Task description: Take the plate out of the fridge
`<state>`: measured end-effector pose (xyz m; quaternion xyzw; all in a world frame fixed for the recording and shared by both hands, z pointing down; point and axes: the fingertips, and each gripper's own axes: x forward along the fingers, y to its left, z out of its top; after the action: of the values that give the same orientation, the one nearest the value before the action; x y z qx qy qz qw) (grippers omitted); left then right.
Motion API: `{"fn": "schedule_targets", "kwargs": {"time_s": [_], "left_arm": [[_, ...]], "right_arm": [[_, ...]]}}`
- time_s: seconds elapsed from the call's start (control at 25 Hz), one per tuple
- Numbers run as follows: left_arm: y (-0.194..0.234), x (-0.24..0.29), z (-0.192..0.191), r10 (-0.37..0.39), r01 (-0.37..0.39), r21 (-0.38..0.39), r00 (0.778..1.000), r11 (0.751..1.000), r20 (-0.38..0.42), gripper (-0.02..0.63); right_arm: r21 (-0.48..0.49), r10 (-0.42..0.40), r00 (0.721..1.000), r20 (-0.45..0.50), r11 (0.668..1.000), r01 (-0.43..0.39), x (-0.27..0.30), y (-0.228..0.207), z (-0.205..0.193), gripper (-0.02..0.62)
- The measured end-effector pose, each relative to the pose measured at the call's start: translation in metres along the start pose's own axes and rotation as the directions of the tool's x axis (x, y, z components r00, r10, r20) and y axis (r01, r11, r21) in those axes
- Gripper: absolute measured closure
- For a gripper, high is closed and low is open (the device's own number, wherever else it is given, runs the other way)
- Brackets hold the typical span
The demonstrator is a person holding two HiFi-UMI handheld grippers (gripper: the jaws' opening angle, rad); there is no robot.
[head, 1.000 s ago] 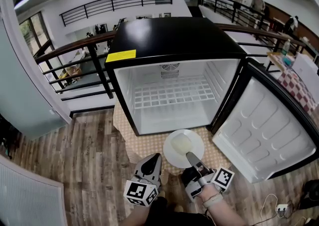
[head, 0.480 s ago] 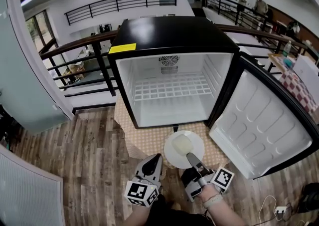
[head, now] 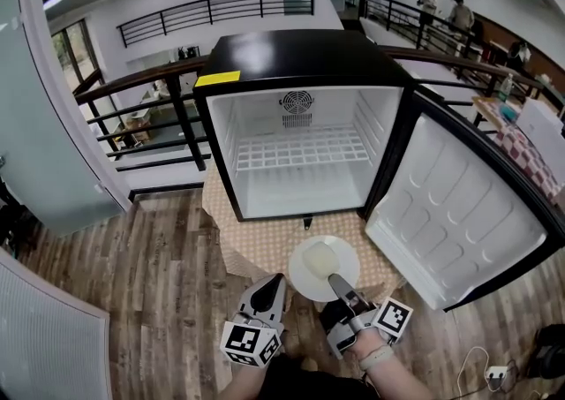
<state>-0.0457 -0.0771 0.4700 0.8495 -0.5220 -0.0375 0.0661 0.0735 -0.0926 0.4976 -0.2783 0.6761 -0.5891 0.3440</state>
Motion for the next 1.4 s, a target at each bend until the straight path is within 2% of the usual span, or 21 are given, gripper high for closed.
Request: {"fn": "schedule_targets", "kwargs": {"time_s": [0.24,0.52,1.4], "left_arm": [[0.0,-0.002,0.007,-0.014,0.014,0.011,1.0,1.0,0.011,0.598],[-0.004,-0.01,0.003,-0.036,0.036,0.014,0.999,0.999,-0.003,0.597],[-0.026,-0.073,0.008,-0.088,0.088,0.01,0.996,0.996,-0.013,0.597]], "right_arm": [[-0.002,0.017,1.0,0.019,1.0,-0.017,-0.003,0.001,-0.002,0.545],[0.003,0.001,1.0,0.028,1.0,-0.001,-0.012,-0.006,-0.015,0.545],[0.005,0.01,0.996,0.092,1.0,-0.01,-0.066,0.011,-0.067,0.545]]}}
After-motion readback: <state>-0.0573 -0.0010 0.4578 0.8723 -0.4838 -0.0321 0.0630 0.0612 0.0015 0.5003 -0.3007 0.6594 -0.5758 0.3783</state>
